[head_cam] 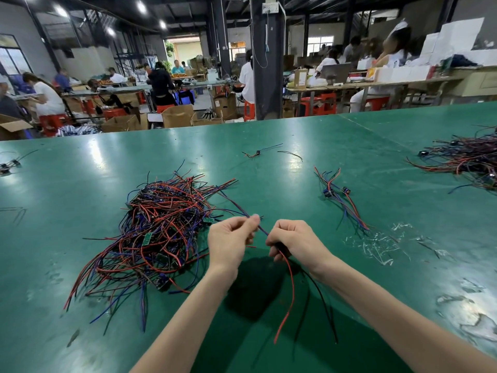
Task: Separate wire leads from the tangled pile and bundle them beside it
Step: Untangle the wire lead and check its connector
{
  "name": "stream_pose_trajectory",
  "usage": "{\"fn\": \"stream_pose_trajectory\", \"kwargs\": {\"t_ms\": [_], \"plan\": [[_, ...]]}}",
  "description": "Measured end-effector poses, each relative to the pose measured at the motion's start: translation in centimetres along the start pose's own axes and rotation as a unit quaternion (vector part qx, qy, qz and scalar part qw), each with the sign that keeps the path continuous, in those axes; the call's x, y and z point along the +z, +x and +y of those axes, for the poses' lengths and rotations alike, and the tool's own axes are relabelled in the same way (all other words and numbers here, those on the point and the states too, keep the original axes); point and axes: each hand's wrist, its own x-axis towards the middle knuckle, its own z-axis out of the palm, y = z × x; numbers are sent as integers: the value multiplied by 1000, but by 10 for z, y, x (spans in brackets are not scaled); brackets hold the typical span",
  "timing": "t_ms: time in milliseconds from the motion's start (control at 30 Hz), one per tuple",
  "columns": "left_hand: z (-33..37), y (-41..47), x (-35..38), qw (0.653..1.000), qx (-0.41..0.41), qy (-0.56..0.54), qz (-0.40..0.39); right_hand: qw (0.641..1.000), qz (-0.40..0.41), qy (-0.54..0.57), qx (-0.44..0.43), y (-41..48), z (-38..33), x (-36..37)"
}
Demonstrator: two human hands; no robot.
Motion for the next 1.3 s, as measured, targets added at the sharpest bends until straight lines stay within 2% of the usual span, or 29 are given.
{"fn": "stream_pose_trajectory", "kwargs": {"t_ms": [200, 300, 433, 567, 633, 700, 800, 900, 1000, 1100, 1233, 1300], "plan": [[5, 26, -34, 991, -6, -40, 125, 998, -38, -27, -31, -8, -2, 4], [6, 32, -42, 988, 14, -10, 155, 998, -39, -33, -39, -10, -4, 3], [7, 27, -43, 975, 119, 123, 143, 998, -34, -42, -41, -11, -3, 0], [9, 22, -43, 927, 257, 224, 154, 998, -31, -44, -33, -9, -2, -1], [10, 21, -44, 914, 273, 248, 168, 998, -25, -46, -27, -9, -1, -1], [13, 21, -44, 941, 211, 203, 169, 999, -11, -46, -18, -7, 0, -1], [16, 22, -43, 985, 76, 53, 148, 998, 7, -56, -8, -3, 4, -4], [23, 21, -41, 986, -37, -129, 102, 997, 12, -72, -2, -1, 7, -5], [34, 20, -41, 946, -147, -285, 39, 997, 13, -79, 3, 1, 8, -5], [41, 14, -35, 894, -214, -392, -34, 996, 17, -82, 14, 3, 9, -7], [45, 1, -22, 827, -262, -482, -121, 997, 20, -71, 19, 6, 11, -11], [45, -4, -18, 805, -285, -498, -150, 998, 21, -55, 20, 9, 12, -14]]}}
